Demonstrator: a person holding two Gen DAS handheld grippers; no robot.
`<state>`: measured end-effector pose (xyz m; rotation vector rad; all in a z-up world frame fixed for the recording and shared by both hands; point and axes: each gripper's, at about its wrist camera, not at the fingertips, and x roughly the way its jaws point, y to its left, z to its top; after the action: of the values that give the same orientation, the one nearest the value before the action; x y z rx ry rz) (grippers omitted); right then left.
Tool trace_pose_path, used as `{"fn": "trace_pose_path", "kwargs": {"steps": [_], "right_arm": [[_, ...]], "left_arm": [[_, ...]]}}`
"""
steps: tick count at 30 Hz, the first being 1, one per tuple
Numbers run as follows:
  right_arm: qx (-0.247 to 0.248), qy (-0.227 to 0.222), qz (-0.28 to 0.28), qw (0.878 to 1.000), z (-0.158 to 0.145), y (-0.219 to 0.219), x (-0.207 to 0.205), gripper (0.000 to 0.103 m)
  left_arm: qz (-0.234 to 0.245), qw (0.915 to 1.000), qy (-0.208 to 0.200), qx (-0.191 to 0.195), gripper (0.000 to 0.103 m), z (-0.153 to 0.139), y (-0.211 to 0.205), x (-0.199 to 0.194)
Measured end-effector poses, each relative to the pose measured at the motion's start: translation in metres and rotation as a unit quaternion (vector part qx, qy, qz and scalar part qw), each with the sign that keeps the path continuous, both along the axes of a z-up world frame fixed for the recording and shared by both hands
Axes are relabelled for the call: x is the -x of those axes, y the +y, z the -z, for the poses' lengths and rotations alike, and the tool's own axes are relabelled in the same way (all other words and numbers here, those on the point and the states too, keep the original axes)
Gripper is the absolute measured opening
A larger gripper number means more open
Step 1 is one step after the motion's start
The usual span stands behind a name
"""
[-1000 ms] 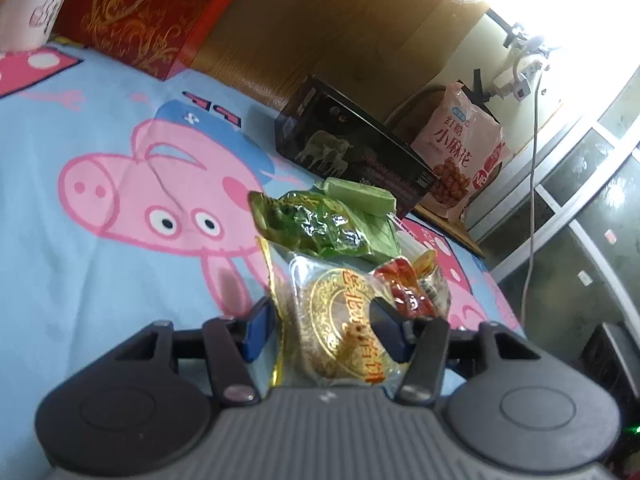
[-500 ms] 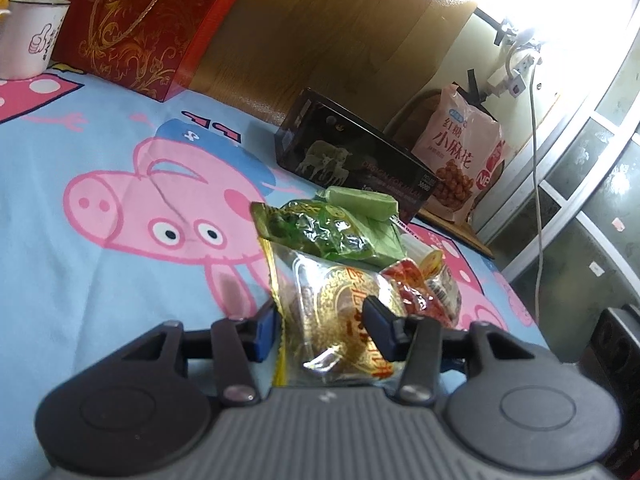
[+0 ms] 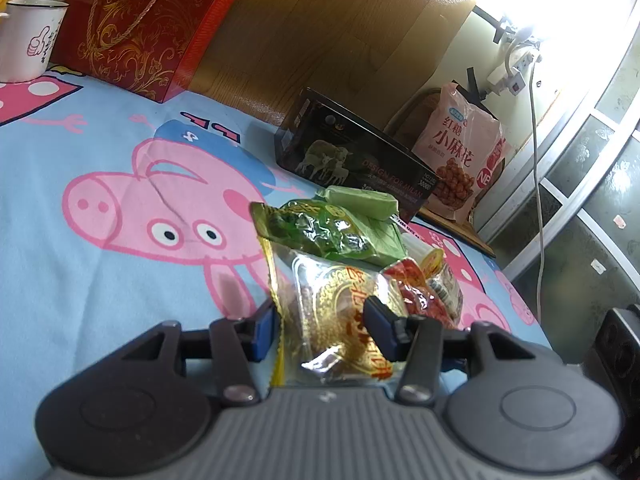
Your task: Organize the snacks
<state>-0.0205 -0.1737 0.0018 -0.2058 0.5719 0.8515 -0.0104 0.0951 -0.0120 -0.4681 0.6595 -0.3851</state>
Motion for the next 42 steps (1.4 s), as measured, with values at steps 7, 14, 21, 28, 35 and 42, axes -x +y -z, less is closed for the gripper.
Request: {"fn": "trace_pose_path", "kwargs": {"steps": [7, 14, 21, 28, 35, 42], "right_arm": [[-0.026, -0.010, 0.011, 1.000, -0.010, -0.007, 0.005, 0.039], [-0.087, -0.058, 0.061, 0.993, -0.062, -0.036, -0.053, 0.038], [-0.060, -0.047, 0.140, 0.987, -0.075, -0.033, -0.179, 0.038], [-0.104, -0.030, 0.193, 0.975, -0.061, -0.084, -0.187, 0.042], [-0.116, 0.106, 0.162, 0.974, -0.010, -0.088, -0.179, 0.042], [-0.013, 0.068, 0.147, 0.987, -0.002, -0.053, -0.145, 0.029]], "left_arm": [[0.003, 0.9995, -0.031, 0.008, 0.044, -0.021, -0.002, 0.006], [0.031, 0.9974, -0.063, 0.013, 0.044, -0.089, -0.028, -0.079], [0.003, 0.9974, -0.060, -0.041, 0.046, -0.098, -0.077, -0.203], [0.014, 0.9978, -0.056, -0.032, 0.047, -0.072, -0.062, -0.184], [0.033, 0.9981, 0.046, -0.023, 0.064, -0.024, -0.058, -0.190], [0.076, 0.9949, 0.060, -0.030, 0.048, -0.012, -0.072, -0.157]]}}
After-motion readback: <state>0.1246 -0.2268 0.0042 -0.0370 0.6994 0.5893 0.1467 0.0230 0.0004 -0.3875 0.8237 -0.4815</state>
